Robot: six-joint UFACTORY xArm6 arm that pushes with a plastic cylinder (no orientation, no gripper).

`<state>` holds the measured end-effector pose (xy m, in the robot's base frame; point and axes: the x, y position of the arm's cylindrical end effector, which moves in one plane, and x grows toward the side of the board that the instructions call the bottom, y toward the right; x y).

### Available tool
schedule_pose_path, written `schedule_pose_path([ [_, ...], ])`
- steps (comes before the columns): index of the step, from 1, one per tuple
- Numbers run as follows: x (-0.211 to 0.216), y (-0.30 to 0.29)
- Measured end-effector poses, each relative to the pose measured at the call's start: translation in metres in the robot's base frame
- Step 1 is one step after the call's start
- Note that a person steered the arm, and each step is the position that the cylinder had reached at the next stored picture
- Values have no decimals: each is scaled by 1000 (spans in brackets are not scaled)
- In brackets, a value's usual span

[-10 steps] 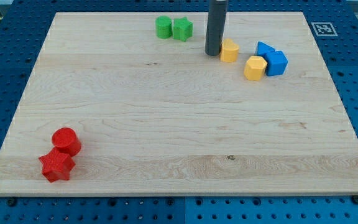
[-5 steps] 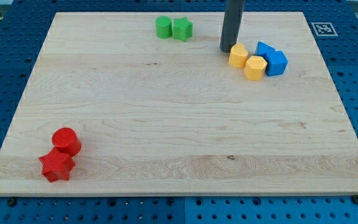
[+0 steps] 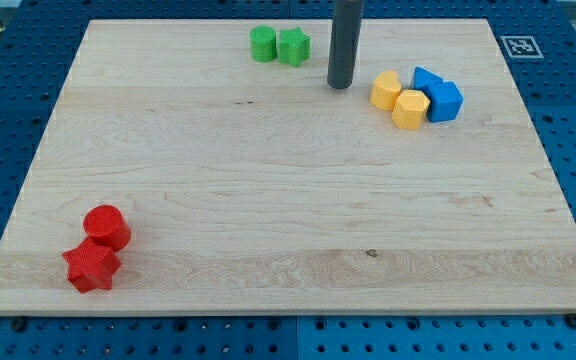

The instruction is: Push the yellow heart into blue blocks and yellow hexagon

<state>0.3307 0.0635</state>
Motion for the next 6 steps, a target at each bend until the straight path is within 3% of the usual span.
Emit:
schedule_pose_path([
  [1, 19, 1],
  [4, 21, 47],
  [6, 23, 15],
])
